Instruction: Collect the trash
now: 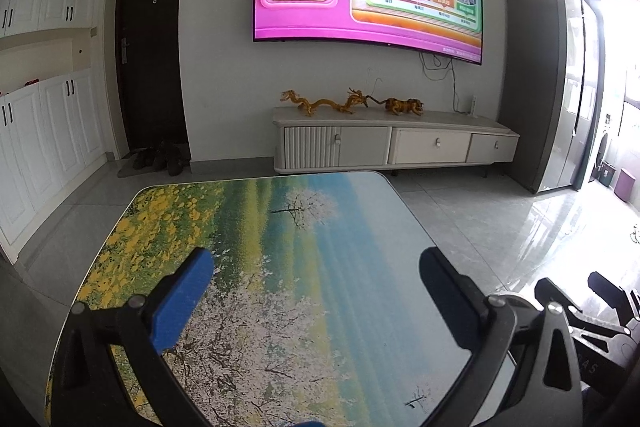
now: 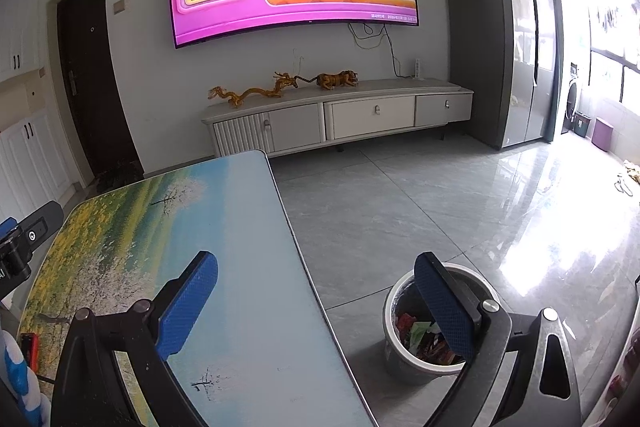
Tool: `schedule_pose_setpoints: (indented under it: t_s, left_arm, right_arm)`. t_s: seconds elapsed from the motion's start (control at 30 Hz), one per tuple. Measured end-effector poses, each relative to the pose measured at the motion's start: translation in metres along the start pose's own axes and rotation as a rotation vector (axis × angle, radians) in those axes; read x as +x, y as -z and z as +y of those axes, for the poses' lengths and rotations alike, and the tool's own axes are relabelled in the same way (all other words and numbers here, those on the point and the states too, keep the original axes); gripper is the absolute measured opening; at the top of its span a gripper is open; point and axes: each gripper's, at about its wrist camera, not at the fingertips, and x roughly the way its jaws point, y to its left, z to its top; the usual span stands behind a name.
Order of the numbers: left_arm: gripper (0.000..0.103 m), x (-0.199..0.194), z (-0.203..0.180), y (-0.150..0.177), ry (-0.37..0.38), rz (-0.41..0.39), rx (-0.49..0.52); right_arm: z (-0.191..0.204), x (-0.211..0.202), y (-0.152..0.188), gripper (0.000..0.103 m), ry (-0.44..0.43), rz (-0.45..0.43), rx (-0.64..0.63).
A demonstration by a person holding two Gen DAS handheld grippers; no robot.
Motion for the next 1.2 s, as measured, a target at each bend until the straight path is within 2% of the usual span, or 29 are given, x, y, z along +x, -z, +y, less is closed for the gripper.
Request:
schedule_pose_setpoints:
  t_s: [0.37,1.2]
  left_arm:
    - [0.103,0.006,-0.006,0.004,0.032,0.017,0.030]
    - [0.103,0.005,-0.009,0.004,0.032,0.032,0.051]
  right_arm:
    - [-0.008,0.007,0.003,0.099,0.009,0.014,0.015]
    - [-0.013,0.006,0.002,0.100,0.026,0.003,0.027]
